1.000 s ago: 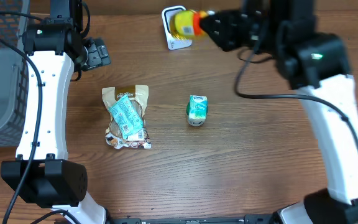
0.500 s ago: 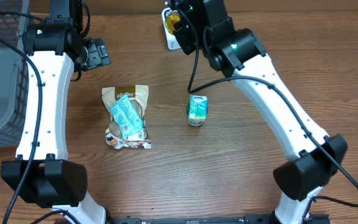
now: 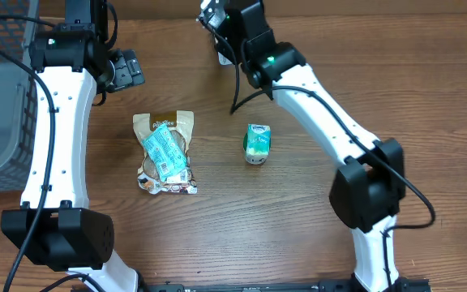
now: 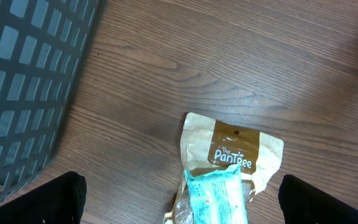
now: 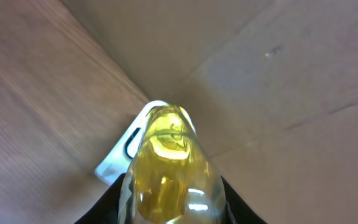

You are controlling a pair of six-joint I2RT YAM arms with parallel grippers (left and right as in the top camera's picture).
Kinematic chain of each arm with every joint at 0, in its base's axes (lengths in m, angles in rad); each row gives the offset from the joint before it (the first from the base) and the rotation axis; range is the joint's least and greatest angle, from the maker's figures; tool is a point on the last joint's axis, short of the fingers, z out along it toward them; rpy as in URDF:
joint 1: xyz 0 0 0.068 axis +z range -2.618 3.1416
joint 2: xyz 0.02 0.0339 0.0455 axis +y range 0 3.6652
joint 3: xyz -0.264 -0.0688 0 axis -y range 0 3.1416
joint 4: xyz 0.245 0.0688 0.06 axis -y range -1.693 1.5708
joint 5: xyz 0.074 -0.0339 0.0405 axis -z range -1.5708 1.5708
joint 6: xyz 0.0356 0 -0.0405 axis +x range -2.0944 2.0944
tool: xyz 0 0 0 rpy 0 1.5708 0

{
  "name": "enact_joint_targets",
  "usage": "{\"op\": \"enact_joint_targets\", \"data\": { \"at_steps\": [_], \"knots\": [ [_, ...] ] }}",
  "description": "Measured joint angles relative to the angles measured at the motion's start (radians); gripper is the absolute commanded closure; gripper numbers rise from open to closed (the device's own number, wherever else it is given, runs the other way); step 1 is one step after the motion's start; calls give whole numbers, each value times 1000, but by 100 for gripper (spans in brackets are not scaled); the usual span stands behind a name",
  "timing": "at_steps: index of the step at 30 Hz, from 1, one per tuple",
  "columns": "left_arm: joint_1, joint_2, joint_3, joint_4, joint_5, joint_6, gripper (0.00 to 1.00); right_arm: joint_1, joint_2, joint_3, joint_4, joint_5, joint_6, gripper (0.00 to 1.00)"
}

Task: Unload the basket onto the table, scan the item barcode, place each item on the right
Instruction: 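Carry the bottle to the white scanner and hold it in front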

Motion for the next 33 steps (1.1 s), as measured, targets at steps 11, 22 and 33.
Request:
{"op": "enact_joint_targets", "data": {
  "at_steps": [11, 22, 33],
  "knots": [
    [0, 0, 0, 0, 0, 0, 0, 0, 113, 0, 221, 72, -197, 96],
    [0, 0, 0, 0, 0, 0, 0, -8, 172, 0, 420, 109, -260, 96],
    [0, 0, 0, 0, 0, 0, 0, -21, 239, 0, 476, 128, -269, 96]
  ]
}}
